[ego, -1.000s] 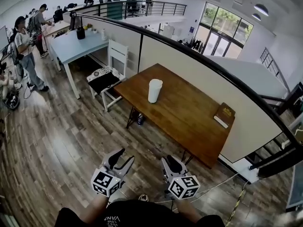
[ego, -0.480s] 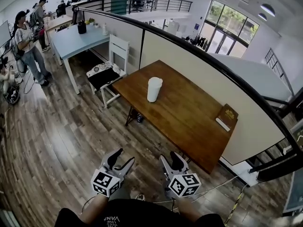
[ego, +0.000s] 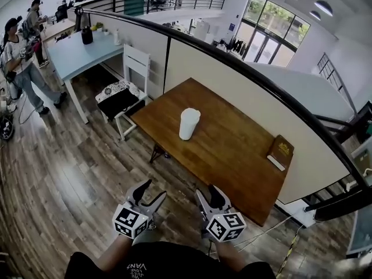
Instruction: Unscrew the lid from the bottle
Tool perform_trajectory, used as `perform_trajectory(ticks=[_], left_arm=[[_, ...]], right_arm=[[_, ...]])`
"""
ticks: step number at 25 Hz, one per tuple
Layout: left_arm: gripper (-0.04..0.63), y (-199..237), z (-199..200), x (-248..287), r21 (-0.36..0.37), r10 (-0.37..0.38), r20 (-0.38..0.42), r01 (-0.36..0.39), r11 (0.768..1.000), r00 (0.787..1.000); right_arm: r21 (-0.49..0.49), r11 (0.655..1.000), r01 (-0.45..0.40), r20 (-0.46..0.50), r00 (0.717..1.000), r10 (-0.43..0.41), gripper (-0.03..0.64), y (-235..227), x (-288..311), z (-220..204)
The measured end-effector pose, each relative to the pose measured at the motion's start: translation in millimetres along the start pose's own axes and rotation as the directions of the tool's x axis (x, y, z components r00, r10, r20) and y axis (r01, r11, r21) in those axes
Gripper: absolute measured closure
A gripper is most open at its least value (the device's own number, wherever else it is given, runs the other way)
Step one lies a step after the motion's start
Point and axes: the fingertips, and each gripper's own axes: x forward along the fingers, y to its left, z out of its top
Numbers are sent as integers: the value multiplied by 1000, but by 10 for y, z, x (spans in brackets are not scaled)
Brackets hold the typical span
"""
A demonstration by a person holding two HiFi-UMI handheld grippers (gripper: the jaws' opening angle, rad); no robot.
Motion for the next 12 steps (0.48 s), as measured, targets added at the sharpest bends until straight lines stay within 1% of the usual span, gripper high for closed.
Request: perform_trajectory(ticks=[6, 10, 12], left_arm=[[347, 605, 124, 345, 6, -71, -21, 71, 997, 997], [344, 934, 104, 536, 12, -132, -61, 133, 991, 989], [342, 1076, 121, 627, 23, -158, -65, 160, 987, 985]], right_arm=[[18, 998, 62, 23, 998, -62, 414, -44, 611, 159], [29, 994, 106, 41, 993, -107, 413, -57, 945, 209], [28, 992, 124, 48, 991, -125, 413, -67, 1085, 235]])
